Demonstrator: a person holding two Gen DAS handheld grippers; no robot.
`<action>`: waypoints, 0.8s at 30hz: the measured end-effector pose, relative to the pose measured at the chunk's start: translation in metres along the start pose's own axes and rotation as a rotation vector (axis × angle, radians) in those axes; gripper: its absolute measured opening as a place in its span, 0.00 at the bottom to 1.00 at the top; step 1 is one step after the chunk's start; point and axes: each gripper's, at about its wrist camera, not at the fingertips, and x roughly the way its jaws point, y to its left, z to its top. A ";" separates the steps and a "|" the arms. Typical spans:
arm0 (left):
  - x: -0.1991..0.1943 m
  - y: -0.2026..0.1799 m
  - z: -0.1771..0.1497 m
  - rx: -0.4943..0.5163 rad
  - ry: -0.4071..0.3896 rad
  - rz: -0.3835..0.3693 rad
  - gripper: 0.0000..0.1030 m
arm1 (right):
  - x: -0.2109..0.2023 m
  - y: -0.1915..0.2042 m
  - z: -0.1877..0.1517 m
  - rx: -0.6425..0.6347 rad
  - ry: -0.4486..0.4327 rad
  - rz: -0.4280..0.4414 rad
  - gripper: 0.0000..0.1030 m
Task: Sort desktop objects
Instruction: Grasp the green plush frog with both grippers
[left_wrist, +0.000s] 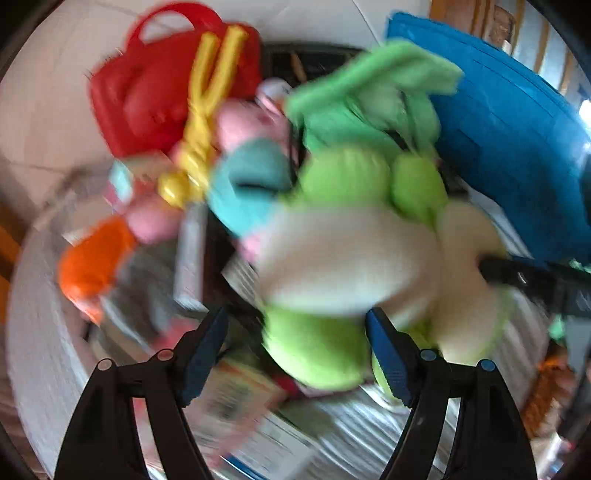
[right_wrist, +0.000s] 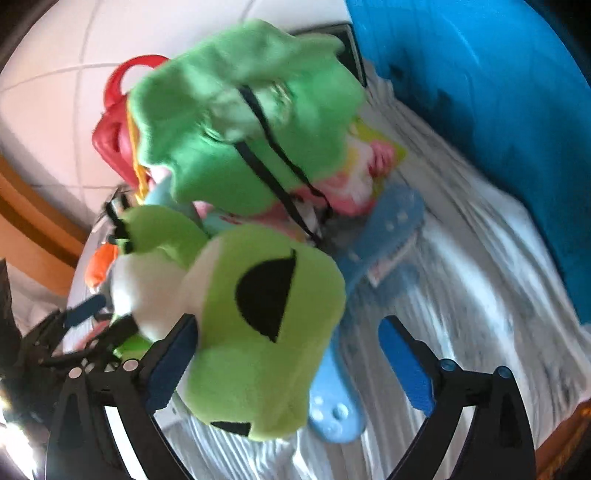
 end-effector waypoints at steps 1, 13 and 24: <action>0.005 -0.003 -0.002 0.020 0.018 0.002 0.75 | -0.003 -0.003 0.000 -0.002 -0.007 -0.021 0.96; -0.021 -0.030 0.011 0.173 -0.051 0.080 0.75 | -0.011 -0.003 -0.019 0.103 0.042 0.021 1.00; 0.024 -0.043 0.013 0.226 -0.003 0.033 0.70 | 0.029 0.010 -0.020 0.091 0.088 -0.015 0.78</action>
